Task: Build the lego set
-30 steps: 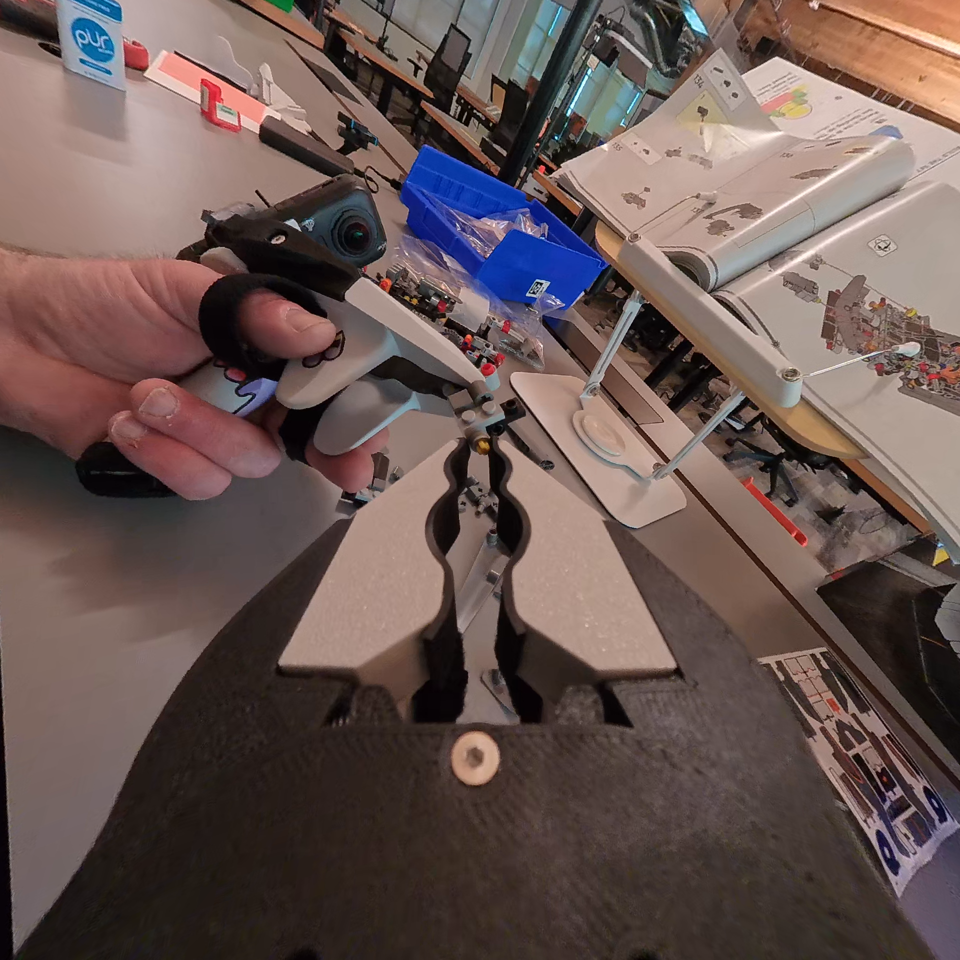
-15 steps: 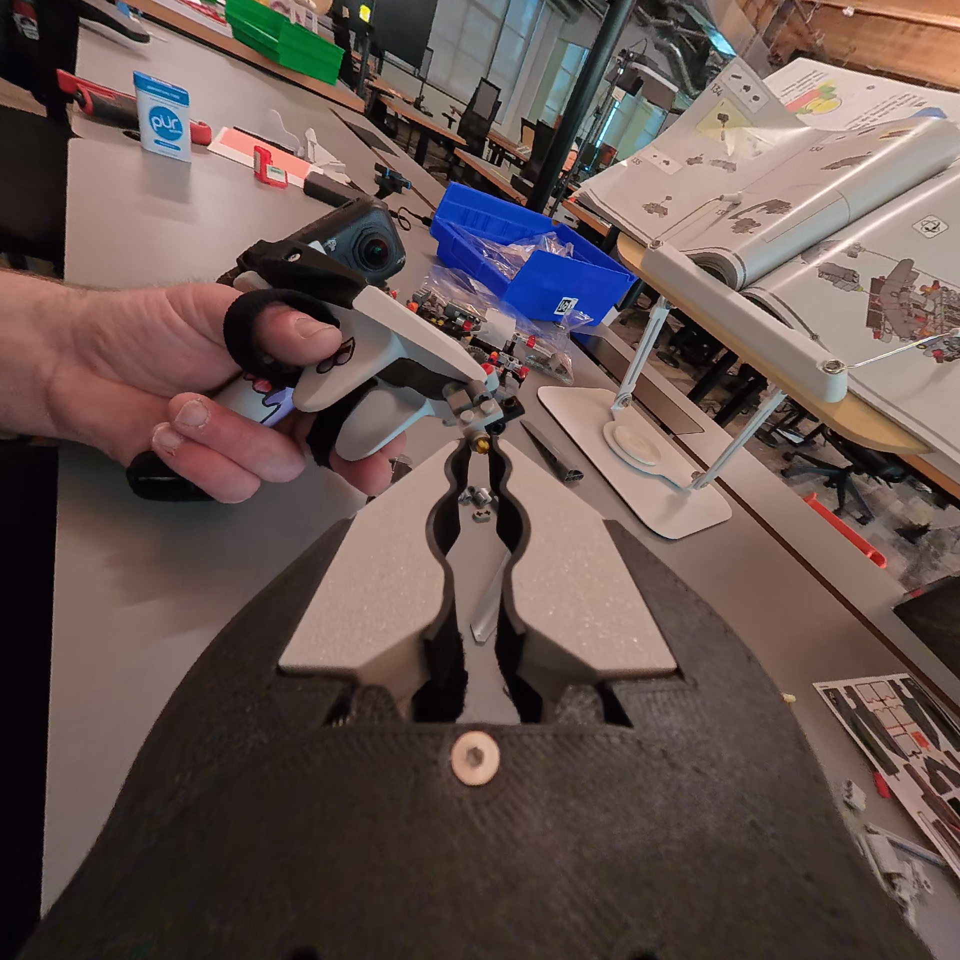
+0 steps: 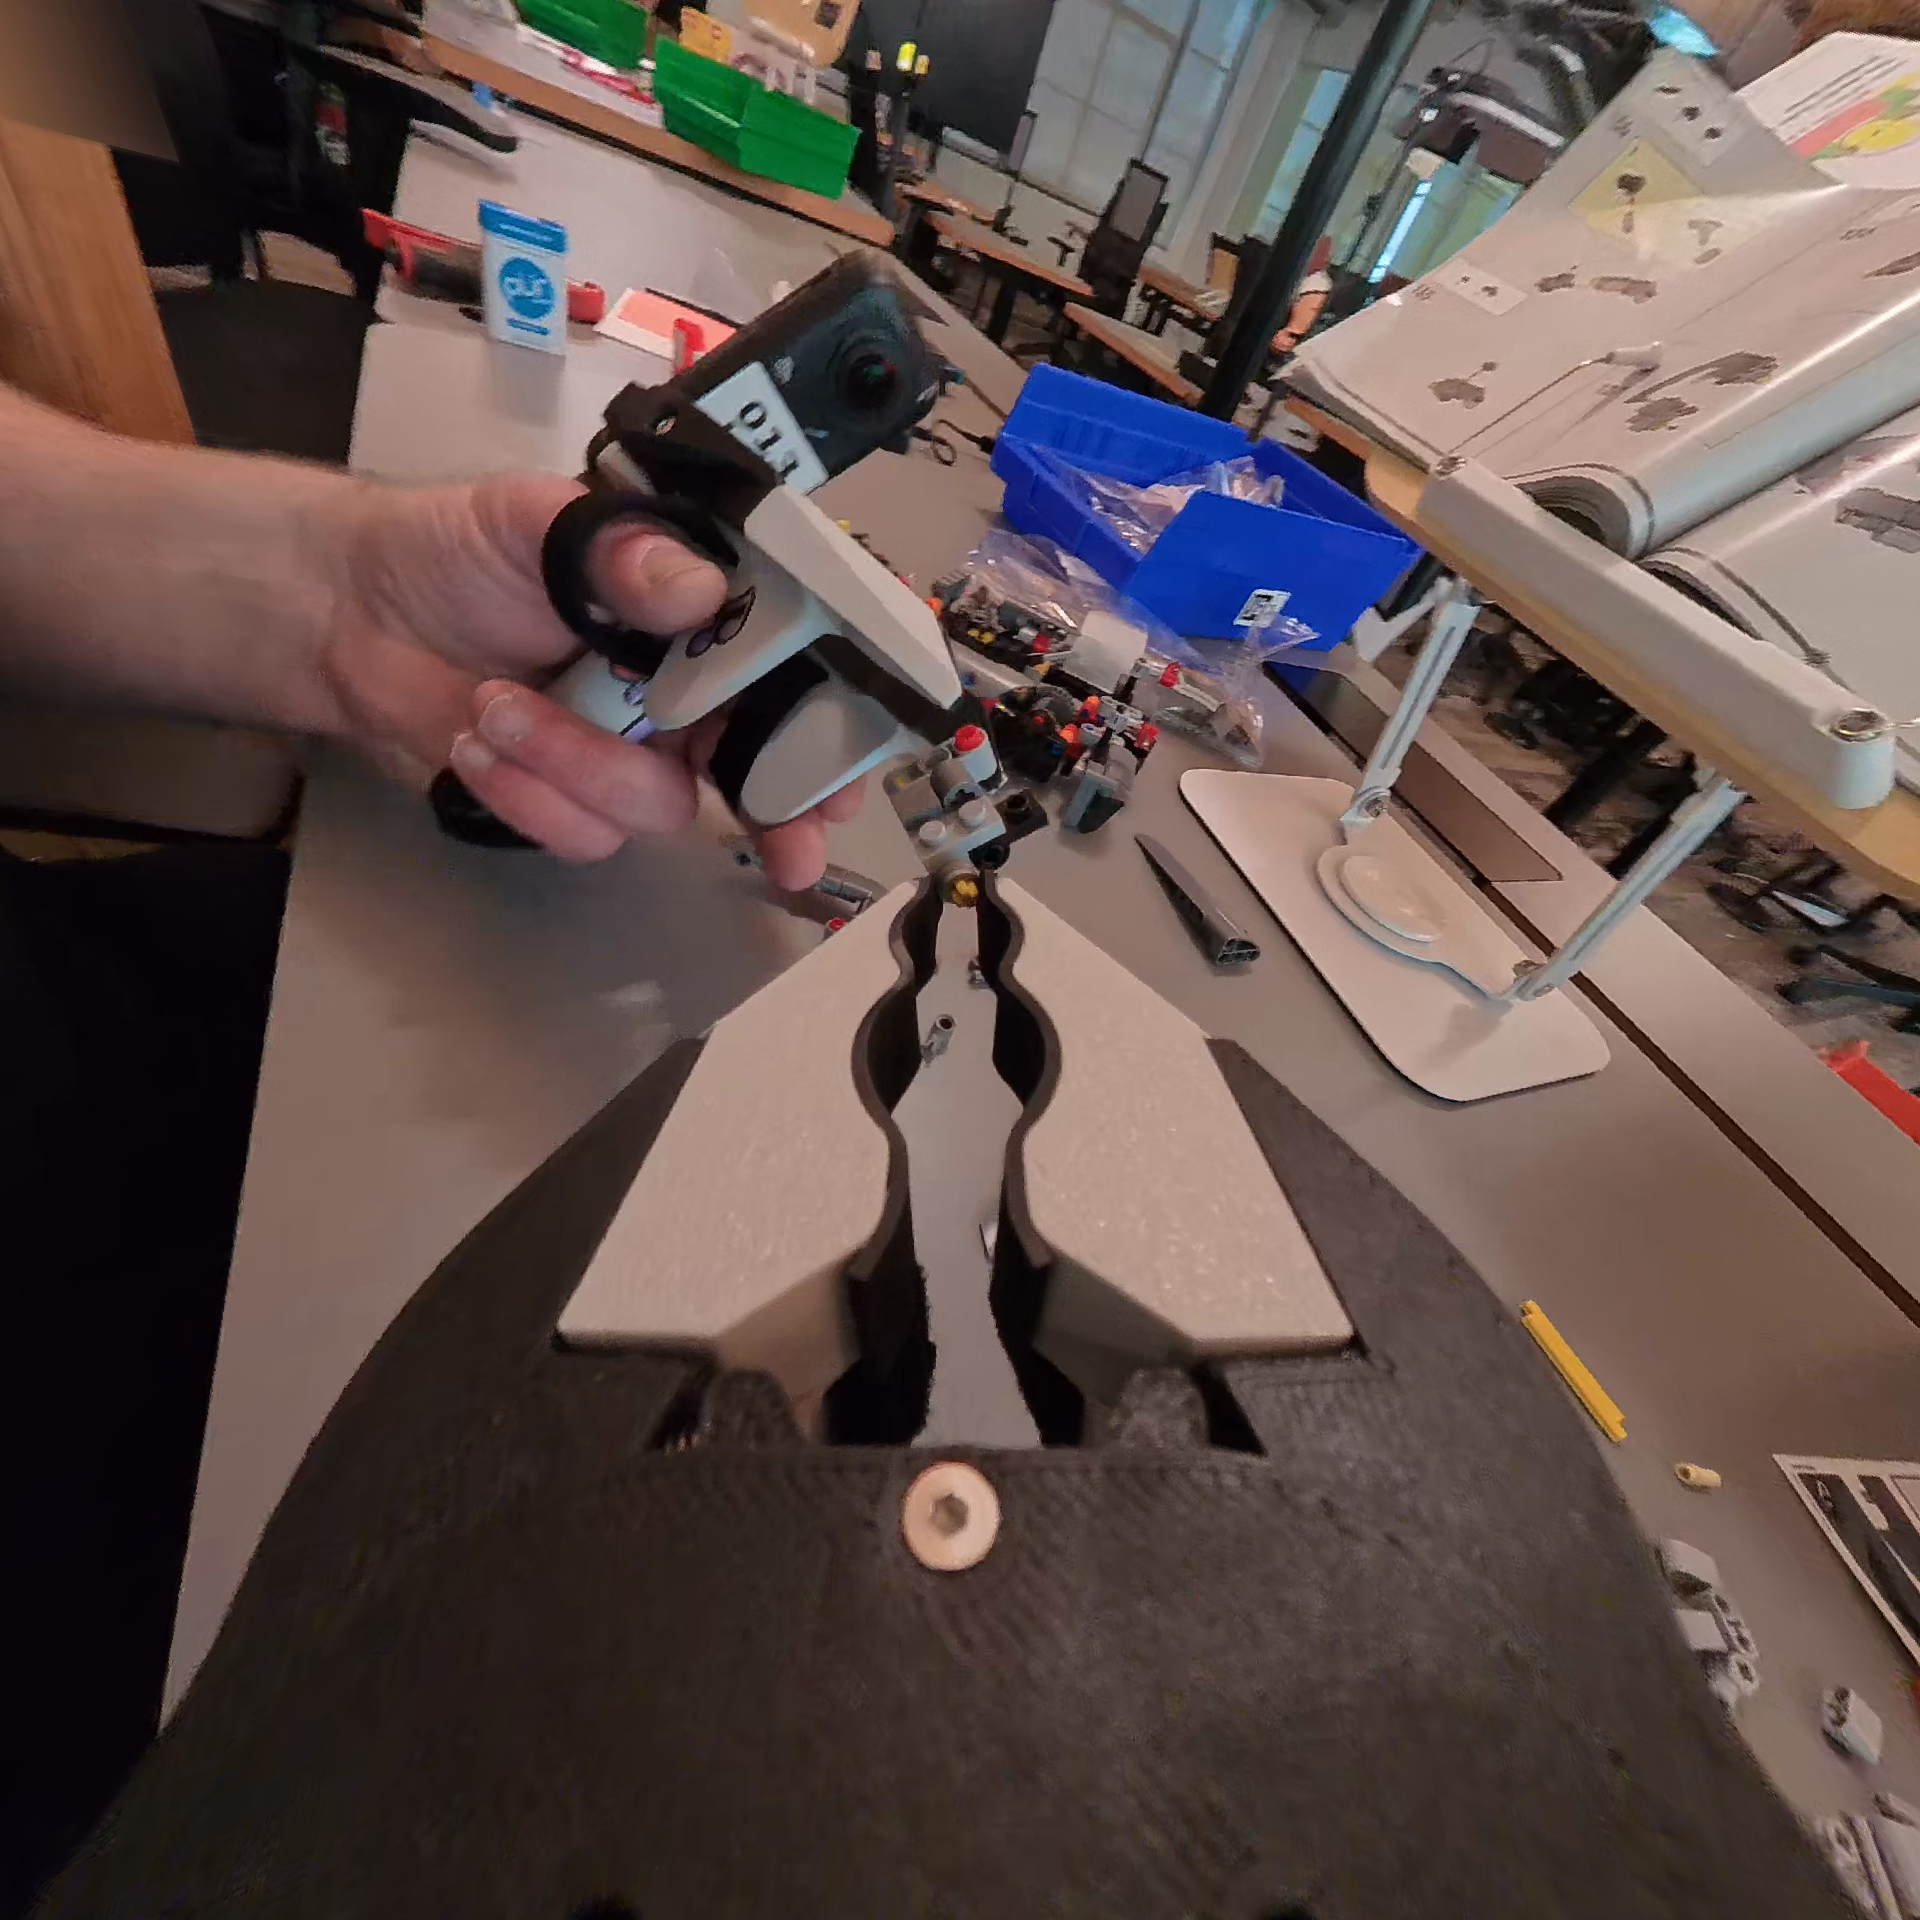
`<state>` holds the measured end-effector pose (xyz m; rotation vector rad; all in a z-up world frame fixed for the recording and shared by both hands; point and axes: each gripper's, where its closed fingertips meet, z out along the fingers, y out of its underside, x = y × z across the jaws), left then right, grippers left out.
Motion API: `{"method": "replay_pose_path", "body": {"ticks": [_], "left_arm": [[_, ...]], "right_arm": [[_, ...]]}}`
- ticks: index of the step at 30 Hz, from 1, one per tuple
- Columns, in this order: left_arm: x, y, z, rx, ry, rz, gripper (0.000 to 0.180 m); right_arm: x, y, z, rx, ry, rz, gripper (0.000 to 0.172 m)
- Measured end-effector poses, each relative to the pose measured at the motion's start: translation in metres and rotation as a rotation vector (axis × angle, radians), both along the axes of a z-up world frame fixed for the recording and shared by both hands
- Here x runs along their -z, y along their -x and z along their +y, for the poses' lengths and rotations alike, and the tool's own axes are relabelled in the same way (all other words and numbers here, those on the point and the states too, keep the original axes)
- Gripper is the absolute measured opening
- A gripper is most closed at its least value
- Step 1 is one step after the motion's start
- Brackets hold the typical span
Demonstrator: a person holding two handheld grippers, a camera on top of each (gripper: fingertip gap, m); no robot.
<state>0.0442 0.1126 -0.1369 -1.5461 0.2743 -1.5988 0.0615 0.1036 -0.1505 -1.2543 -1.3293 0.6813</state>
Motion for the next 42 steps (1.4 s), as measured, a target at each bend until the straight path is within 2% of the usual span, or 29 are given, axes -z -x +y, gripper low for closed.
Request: {"method": "replay_pose_path", "body": {"ticks": [1,5,7,11,14,17,23,26,27,30,33,38,42], "left_arm": [[0.0,0.001,-0.001,0.014,-0.013,0.043,0.021],[0.004,0.001,-0.019,0.206,-0.109,0.311,0.025],[0.005,0.005,-0.016,0.252,-0.171,0.446,0.03],[0.011,-0.001,-0.009,0.412,-0.187,0.576,0.033],[0.019,-0.007,-0.002,0.478,-0.187,0.631,0.032],[0.026,-0.009,-0.007,0.573,-0.173,0.648,0.025],[0.032,-0.013,-0.007,0.611,-0.161,0.623,0.009],[0.034,-0.013,-0.002,0.572,-0.184,0.626,0.008],[0.031,-0.013,0.001,0.548,-0.18,0.607,0.008],[0.022,-0.011,0.014,0.449,-0.172,0.529,0.008],[0.009,-0.011,0.023,0.374,-0.157,0.421,0.008],[0.002,-0.019,0.028,0.348,-0.144,0.356,0.008],[0.0,-0.022,0.028,0.337,-0.126,0.331,0.008]], "right_arm": [[-0.001,-0.001,-0.001,-0.024,0.009,-0.008,0.004],[0.0,-0.008,0.003,-0.128,0.016,-0.087,0.004],[0.001,-0.009,0.005,-0.191,0.003,-0.149,0.004],[0.002,-0.005,0.009,-0.284,-0.043,-0.279,0.004],[0.006,-0.001,0.01,-0.329,-0.07,-0.354,0.004],[0.008,0.002,0.012,-0.355,-0.083,-0.392,0.004],[0.012,0.002,0.014,-0.396,-0.094,-0.43,0.004],[0.01,0.004,0.021,-0.368,-0.102,-0.419,0.006],[0.007,0.004,0.024,-0.344,-0.106,-0.41,0.01],[-0.004,0.002,0.035,-0.236,-0.134,-0.369,0.038],[-0.006,0.002,0.04,-0.099,-0.173,-0.347,0.053],[-0.008,0.006,0.054,0.165,-0.339,-0.313,0.057],[-0.011,0.009,0.052,0.224,-0.445,-0.3,0.051]]}}
